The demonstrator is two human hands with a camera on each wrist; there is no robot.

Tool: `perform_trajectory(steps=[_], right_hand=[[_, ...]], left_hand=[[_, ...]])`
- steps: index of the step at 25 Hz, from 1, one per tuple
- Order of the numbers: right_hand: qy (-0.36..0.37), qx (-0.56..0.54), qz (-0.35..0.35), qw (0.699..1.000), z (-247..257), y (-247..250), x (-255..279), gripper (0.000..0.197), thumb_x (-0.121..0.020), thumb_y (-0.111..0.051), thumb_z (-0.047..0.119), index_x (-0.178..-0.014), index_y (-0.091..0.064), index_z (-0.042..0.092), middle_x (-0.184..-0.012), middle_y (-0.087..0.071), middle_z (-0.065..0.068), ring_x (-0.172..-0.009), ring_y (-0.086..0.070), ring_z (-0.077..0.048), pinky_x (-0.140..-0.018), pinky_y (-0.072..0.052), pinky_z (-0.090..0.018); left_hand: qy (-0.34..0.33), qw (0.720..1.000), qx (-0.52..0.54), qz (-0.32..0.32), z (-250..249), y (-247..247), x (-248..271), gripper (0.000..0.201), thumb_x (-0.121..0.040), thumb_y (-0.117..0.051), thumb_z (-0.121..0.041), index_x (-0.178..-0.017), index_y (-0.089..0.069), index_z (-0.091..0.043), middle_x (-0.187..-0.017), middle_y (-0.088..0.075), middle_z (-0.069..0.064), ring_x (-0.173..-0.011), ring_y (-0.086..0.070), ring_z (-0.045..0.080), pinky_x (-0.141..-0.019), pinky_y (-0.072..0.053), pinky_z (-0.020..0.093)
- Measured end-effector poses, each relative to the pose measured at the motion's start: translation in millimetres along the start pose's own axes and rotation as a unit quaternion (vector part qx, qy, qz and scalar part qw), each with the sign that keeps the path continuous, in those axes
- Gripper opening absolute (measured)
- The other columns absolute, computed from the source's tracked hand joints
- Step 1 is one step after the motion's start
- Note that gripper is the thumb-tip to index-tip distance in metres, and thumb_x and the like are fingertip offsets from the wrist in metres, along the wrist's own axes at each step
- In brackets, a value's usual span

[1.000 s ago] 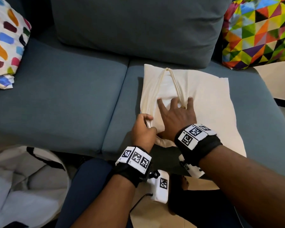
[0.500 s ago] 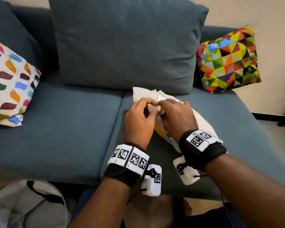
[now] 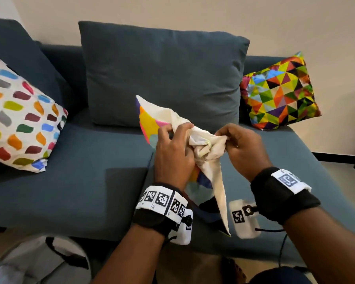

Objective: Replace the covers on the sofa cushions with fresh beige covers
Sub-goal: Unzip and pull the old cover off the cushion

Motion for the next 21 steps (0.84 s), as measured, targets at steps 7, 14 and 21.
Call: perform_trajectory(steps=[7, 14, 21], right_hand=[[-0.139, -0.122, 0.019, 0.983, 10, 14, -1, 0.039, -0.086, -0.060, 0.042, -0.121, -0.062, 0.025, -0.115, -0.067, 0.006, -0.104, -0.063, -0.014, -0.089, -0.053, -0.039], [0.018, 0.309, 0.119, 0.943, 26, -7, 3, 0.037, -0.092, -0.050, 0.039, -0.125, -0.055, 0.023, -0.109, -0.059, -0.003, -0.099, -0.060, -0.028, -0.076, -0.051, -0.039], [-0.056, -0.050, 0.122, 0.990, 1, 2, -5, 0.013, -0.092, -0.069, 0.027, -0.101, -0.071, 0.017, -0.089, -0.070, 0.006, -0.077, -0.063, -0.007, -0.066, -0.047, -0.022]], left_hand=[[0.008, 0.997, 0.070, 0.041, -18, -17, 9, 0.049, -0.080, -0.068, -0.014, -0.125, -0.061, -0.029, -0.126, -0.044, 0.002, -0.110, -0.056, 0.023, -0.087, -0.054, 0.042], [-0.013, 0.993, 0.035, 0.111, -19, -4, -2, 0.032, -0.088, -0.066, -0.019, -0.117, -0.057, -0.031, -0.115, -0.048, -0.001, -0.098, -0.056, 0.019, -0.080, -0.052, 0.034], [0.031, 0.995, 0.010, 0.096, -5, 17, -13, 0.034, -0.075, -0.059, -0.001, -0.101, -0.059, -0.023, -0.106, -0.056, 0.003, -0.096, -0.058, 0.029, -0.077, -0.049, 0.039]])
Point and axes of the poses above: each hand's wrist, its own x-axis away from the middle knuckle, its own y-axis out of the back of the hand, z = x × y, the point moved 2 cm from there along -x, towards the middle knuckle
